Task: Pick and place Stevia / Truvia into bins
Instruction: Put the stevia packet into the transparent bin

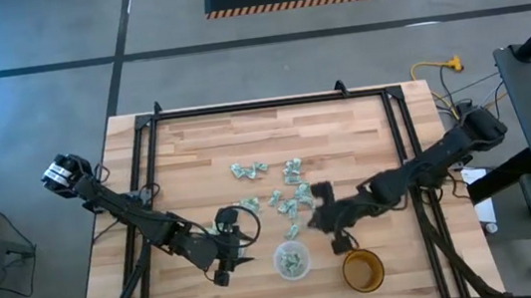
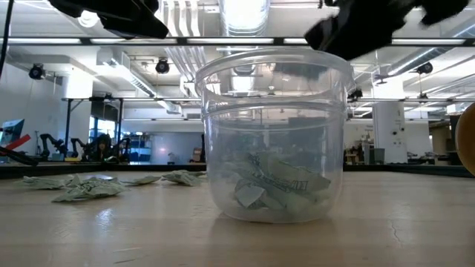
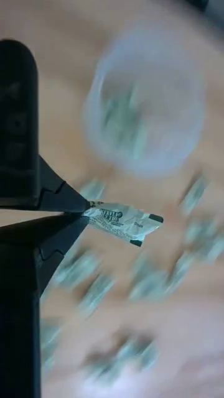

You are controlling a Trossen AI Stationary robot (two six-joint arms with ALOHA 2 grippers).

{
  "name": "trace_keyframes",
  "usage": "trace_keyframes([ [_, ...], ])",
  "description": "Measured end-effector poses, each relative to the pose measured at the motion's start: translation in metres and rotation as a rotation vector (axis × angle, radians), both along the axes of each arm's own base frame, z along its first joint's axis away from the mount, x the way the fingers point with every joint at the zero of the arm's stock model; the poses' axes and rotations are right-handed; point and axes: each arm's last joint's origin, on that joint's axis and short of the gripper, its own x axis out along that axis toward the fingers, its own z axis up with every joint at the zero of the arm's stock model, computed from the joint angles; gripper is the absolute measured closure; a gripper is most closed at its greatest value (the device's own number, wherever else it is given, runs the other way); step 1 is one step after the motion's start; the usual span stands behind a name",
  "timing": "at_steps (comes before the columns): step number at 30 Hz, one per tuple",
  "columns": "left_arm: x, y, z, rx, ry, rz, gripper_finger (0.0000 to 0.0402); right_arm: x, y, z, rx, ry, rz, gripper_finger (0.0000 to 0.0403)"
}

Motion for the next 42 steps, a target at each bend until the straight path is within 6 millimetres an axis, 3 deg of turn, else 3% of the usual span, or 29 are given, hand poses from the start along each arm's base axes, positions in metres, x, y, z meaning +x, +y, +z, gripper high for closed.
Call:
trace_keyframes([
  [3, 0.0, 0.0, -0.001, 0.003, 0.005, 0.0, 0.0209, 0.001, 0.014, 0.001, 0.04, -0.043, 0.132, 0.0394],
  [9, -0.006, 0.004, -0.01, 0.011, 0.108, 0.048, 0.0209, 0.011, 0.027, 0.004, 0.045, -0.098, 0.182, 0.0394],
  [15, -0.013, 0.01, -0.023, 0.013, 0.184, 0.119, 0.0209, 0.033, 0.037, -0.013, 0.039, -0.022, 0.248, 0.0394],
  [23, -0.017, 0.012, -0.03, 0.02, 0.199, 0.121, 0.0209, 0.056, 0.047, -0.013, 0.002, 0.099, 0.237, 0.0392],
  [31, -0.021, 0.014, -0.051, 0.02, 0.268, 0.145, 0.0209, 0.062, 0.05, -0.017, -0.008, 0.112, 0.239, 0.0327],
  [36, -0.024, 0.016, -0.065, 0.035, 0.317, 0.16, 0.0209, 0.059, 0.049, -0.003, -0.01, 0.072, 0.252, 0.0283],
  [42, -0.017, 0.01, -0.078, -0.021, 0.355, 0.134, 0.0209, 0.05, 0.048, 0.008, -0.013, 0.077, 0.223, 0.0262],
])
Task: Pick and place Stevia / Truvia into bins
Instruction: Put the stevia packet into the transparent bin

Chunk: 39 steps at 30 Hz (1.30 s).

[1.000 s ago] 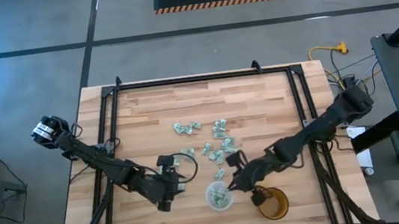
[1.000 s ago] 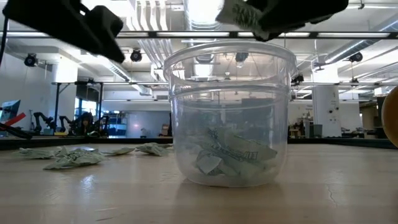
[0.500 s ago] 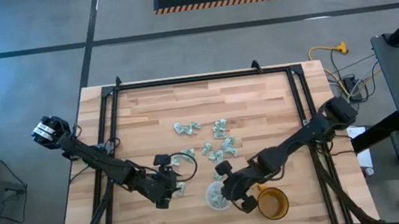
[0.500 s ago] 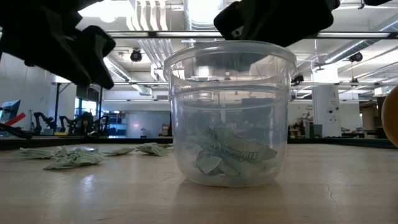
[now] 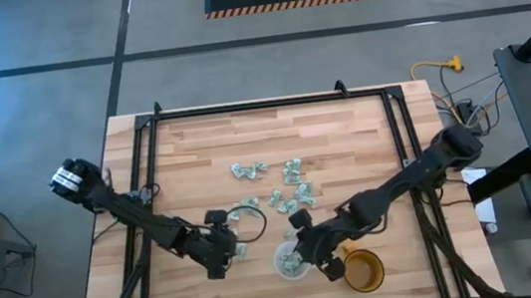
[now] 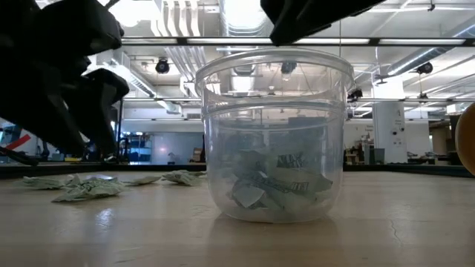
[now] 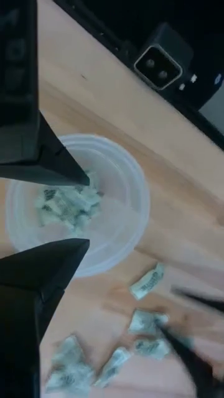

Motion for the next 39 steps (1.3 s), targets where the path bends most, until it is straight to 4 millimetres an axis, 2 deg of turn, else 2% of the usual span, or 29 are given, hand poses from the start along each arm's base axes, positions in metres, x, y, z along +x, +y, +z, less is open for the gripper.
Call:
trace_keyframes([
  [7, 0.008, -0.005, -0.023, -0.033, 0.082, -0.071, 0.021, -0.008, 0.006, 0.0, -0.024, 0.025, -0.006, 0.0268],
  [15, 0.011, -0.001, -0.023, -0.031, 0.083, -0.075, 0.0217, -0.013, 0.009, 0.003, -0.033, 0.022, -0.014, 0.0285],
  [20, 0.011, -0.001, -0.023, -0.028, 0.085, -0.082, 0.0273, -0.015, 0.008, 0.001, -0.043, 0.056, -0.027, 0.0296],
  [29, 0.012, 0.001, -0.023, -0.031, 0.094, -0.109, 0.0391, -0.029, -0.004, 0.004, -0.144, 0.114, -0.238, 0.0316],
  [34, 0.014, 0.001, -0.021, -0.024, 0.086, -0.119, 0.0394, -0.038, -0.005, 0.011, -0.194, 0.093, -0.325, 0.0327],
  [39, 0.021, -0.002, -0.008, -0.003, 0.027, -0.135, 0.0394, -0.045, -0.009, 0.013, -0.297, 0.06, -0.439, 0.0335],
])
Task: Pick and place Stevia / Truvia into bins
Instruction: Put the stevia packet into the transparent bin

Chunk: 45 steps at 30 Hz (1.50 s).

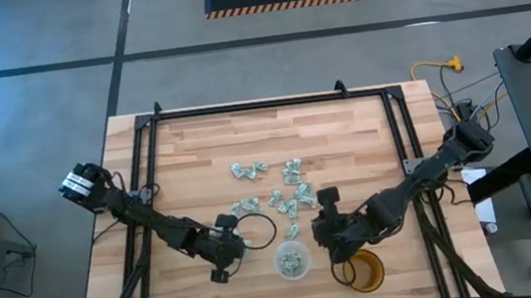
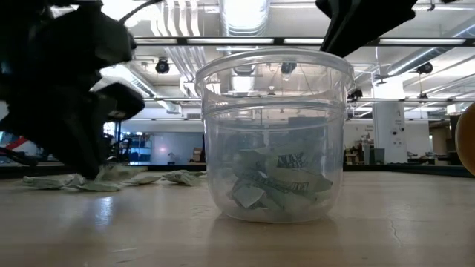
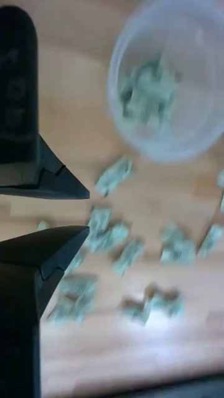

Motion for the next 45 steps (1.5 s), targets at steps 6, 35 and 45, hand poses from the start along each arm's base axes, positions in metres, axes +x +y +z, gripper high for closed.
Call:
trace_keyframes([
  [6, 0.016, -0.006, 0.028, 0.068, -0.139, -0.003, 0.0393, -0.005, -0.006, -0.008, -0.035, 0.029, -0.058, 0.0331],
  [35, 0.073, -0.026, 0.04, 0.168, -0.556, -0.173, 0.0393, -0.009, -0.018, -0.029, -0.065, 0.079, -0.081, 0.0343],
  [45, 0.071, -0.024, 0.039, 0.169, -0.53, -0.171, 0.0339, -0.007, -0.027, -0.039, -0.06, 0.072, -0.106, 0.0344],
])
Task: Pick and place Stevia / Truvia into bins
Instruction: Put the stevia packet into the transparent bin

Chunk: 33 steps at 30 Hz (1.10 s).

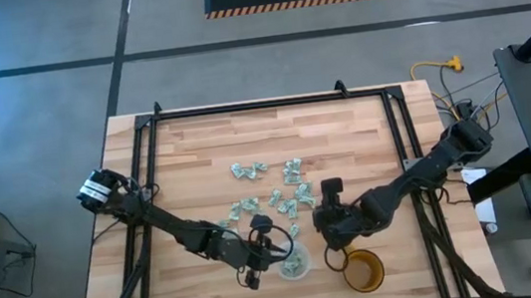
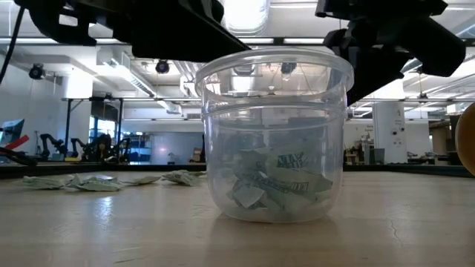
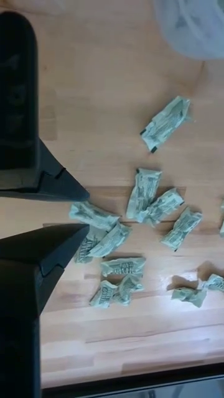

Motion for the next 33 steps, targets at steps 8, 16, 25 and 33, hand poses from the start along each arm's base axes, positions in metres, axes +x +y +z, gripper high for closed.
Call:
trace_keyframes([
  [8, -0.007, 0.004, 0.01, 0.028, 0.018, 0.031, 0.0276, 0.01, -0.01, 0.0, 0.038, -0.064, -0.044, 0.0344],
  [16, -0.038, 0.021, 0.04, -0.071, 0.147, 0.14, 0.0272, 0.023, -0.05, -0.017, 0.224, -0.066, -0.114, 0.0344],
  [25, -0.056, 0.026, 0.049, -0.13, 0.188, 0.171, 0.0271, 0.018, -0.087, -0.038, 0.319, -0.002, -0.191, 0.03],
  [33, -0.057, 0.027, 0.046, -0.126, 0.194, 0.173, 0.0271, 0.016, -0.086, -0.047, 0.368, -0.035, -0.154, 0.0276],
])
